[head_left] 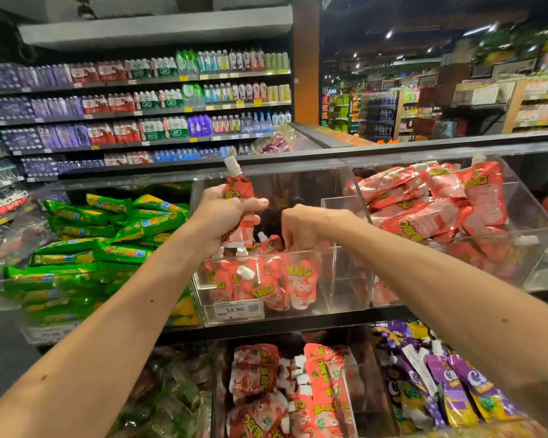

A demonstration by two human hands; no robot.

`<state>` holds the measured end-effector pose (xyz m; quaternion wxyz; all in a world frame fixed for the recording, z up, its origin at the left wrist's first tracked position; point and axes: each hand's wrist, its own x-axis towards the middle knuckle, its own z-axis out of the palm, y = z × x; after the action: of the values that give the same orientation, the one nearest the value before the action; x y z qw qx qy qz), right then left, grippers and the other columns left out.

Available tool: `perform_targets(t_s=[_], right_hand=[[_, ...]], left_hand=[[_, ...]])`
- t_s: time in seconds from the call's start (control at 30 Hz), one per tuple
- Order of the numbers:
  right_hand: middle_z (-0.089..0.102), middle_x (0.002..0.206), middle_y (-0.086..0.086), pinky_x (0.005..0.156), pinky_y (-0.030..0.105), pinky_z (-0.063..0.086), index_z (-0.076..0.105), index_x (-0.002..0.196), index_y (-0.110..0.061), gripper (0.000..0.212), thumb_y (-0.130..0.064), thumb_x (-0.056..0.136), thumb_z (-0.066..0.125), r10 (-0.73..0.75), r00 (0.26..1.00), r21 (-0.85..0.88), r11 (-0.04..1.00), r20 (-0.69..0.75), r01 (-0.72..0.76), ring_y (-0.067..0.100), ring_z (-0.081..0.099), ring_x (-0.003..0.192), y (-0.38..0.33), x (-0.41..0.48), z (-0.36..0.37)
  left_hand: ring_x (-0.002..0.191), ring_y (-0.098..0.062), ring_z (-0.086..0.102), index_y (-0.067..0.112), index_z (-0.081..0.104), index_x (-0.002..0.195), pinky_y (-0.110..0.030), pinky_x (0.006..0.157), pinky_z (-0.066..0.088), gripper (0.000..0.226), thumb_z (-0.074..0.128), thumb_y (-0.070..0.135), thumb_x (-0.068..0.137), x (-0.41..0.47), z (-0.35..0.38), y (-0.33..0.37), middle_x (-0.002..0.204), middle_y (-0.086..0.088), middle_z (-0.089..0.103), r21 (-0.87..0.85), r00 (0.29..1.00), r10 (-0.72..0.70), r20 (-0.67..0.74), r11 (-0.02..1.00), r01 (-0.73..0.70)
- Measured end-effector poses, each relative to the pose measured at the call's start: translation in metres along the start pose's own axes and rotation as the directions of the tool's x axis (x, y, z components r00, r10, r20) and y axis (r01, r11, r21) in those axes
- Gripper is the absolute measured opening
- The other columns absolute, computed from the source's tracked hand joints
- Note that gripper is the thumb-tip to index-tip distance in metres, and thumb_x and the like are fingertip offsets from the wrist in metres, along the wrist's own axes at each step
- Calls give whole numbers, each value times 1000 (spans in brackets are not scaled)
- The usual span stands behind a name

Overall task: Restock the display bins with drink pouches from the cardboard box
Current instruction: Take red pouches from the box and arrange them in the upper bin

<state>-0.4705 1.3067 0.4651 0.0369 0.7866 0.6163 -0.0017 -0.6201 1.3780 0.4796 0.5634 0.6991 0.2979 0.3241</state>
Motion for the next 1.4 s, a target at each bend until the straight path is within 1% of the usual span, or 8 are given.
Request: perform_targets(t_s=[0.27, 0.43, 0.57, 0.8, 0.97, 1.07, 1.23, 1.4], right_hand=[[73, 94, 9, 70, 36, 60, 76, 106, -10, 24, -21, 87, 68, 25, 997, 56, 998, 73, -29, 23, 67, 73, 1, 0, 0], [72, 109, 3, 77, 31, 56, 72, 115, -13, 40, -38, 84, 75, 15, 1000, 66, 998, -13, -14, 21, 67, 87, -3, -16, -28], [75, 105, -2, 82, 27, 59, 67, 117, -15, 43, -37, 82, 79, -94, 996, 590, 803, -10, 82, 13, 70, 93, -10, -41, -54], [72, 99, 14, 74, 27, 61, 65, 110, 6, 33, -16, 87, 75, 11, 1000, 952, 307, -23, 19, 22, 72, 81, -25, -46, -35], [72, 91, 24, 67, 26, 62, 63, 109, 12, 33, -15, 92, 70, 53, 989, 984, 104, 137, -142, 34, 73, 86, -15, -40, -33], [67, 79, 25, 65, 28, 62, 59, 113, 12, 35, -16, 93, 68, 86, 978, 976, 91, 191, -198, 33, 72, 78, -15, -30, -31], [67, 80, 20, 69, 32, 61, 62, 99, 4, 19, -15, 96, 63, 149, 971, 971, 122, 186, -204, 24, 67, 67, -36, 14, -21], [60, 80, 8, 67, 32, 52, 62, 90, -5, 32, -36, 99, 59, 208, 966, 796, 552, 155, -247, 17, 56, 61, -54, 54, -6]], left_hand=[[71, -17, 65, 8, 57, 113, -29, 57, 56, 37, 77, 23, 85, 0, -1, -6, 87, -9, 62, -132, 993, -116, 34, 984, 120], [61, -19, 57, 12, 54, 86, -31, 61, 52, 19, 55, 31, 92, -5, -2, -2, 66, -4, 54, -360, 977, -164, 137, 911, 203], [62, -16, 53, 12, 52, 86, -36, 74, 49, 16, 46, 22, 98, 2, 0, 6, 70, -3, 50, -525, 989, -124, 82, 838, 149], [68, -19, 72, 5, 60, 120, -34, 60, 60, 40, 68, 30, 91, 9, -8, 2, 84, -5, 76, -235, 1000, -24, -12, 972, 20], [88, -20, 74, 15, 46, 142, -35, 72, 62, 91, 80, 51, 65, 0, -30, -4, 126, -12, 63, 28, 993, -64, 101, 998, 62], [97, -19, 73, 21, 63, 126, -33, 82, 61, 65, 85, 40, 68, -7, -43, 1, 123, -6, 65, 229, 959, 12, 283, 970, -80], [91, -13, 66, 23, 71, 115, -30, 85, 53, 33, 80, 26, 84, 13, -41, -3, 103, 4, 70, 724, 970, 125, 210, 646, -240], [100, -31, 66, 13, 70, 107, -35, 78, 50, 19, 72, 16, 88, 29, -37, -12, 107, -12, 68, 956, 968, 172, 185, 197, -218]])
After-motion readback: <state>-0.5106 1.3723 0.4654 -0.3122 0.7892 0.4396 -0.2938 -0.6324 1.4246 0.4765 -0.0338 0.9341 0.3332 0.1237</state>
